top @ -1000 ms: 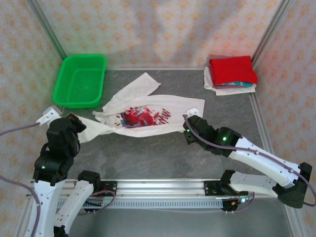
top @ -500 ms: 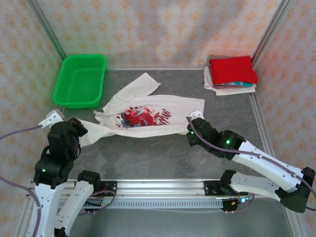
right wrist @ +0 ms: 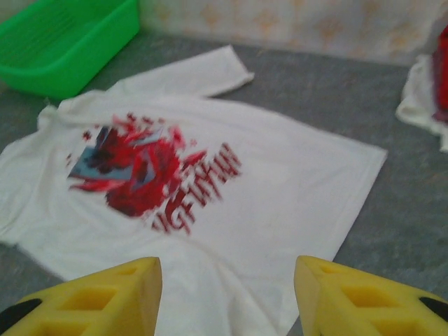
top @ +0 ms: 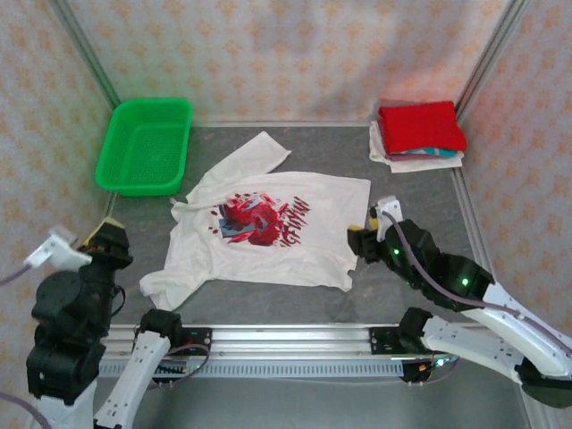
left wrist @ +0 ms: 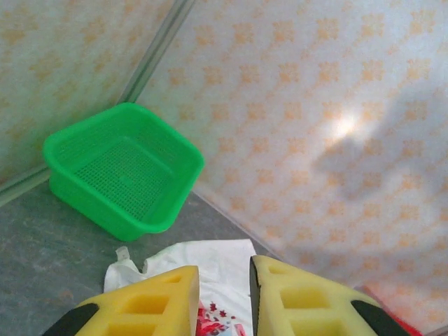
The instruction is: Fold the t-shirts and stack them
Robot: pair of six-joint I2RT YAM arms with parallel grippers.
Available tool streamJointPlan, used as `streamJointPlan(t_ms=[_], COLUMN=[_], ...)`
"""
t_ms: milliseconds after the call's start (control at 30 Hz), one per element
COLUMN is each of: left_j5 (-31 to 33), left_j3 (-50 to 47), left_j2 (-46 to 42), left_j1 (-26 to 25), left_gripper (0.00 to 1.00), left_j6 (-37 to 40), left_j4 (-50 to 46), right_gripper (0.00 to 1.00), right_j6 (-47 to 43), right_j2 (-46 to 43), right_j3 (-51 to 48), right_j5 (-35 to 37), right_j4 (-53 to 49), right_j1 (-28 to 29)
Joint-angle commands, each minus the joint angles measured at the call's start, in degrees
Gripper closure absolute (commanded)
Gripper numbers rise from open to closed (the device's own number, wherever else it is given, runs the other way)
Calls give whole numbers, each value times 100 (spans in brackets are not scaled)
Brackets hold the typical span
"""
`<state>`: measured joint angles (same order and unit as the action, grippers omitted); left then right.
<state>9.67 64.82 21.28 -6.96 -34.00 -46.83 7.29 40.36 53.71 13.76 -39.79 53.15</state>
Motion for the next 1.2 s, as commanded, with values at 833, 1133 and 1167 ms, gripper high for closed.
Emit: streamJointPlan(t_ms=[833,1133,1167], left_j5=[-1819,-2038,-2040], left_j3=[8450,8443,8451], left_j2=[12703,13416,13473], left_j1=[-757,-789,-793], left_gripper=[98,100,100], left_j6=[1493,1225,1213], left_j4=[-302,-234,-235], right_gripper=[59,60,60], right_j6=[1378,1490,1486], right_j2=[4209,3552,3507], right_j3=[1011,405,372], right_j5=[-1704,-1451,-1431], right_j4=[2200,2932,2961], right_j1=[-3379,-3374,-3380])
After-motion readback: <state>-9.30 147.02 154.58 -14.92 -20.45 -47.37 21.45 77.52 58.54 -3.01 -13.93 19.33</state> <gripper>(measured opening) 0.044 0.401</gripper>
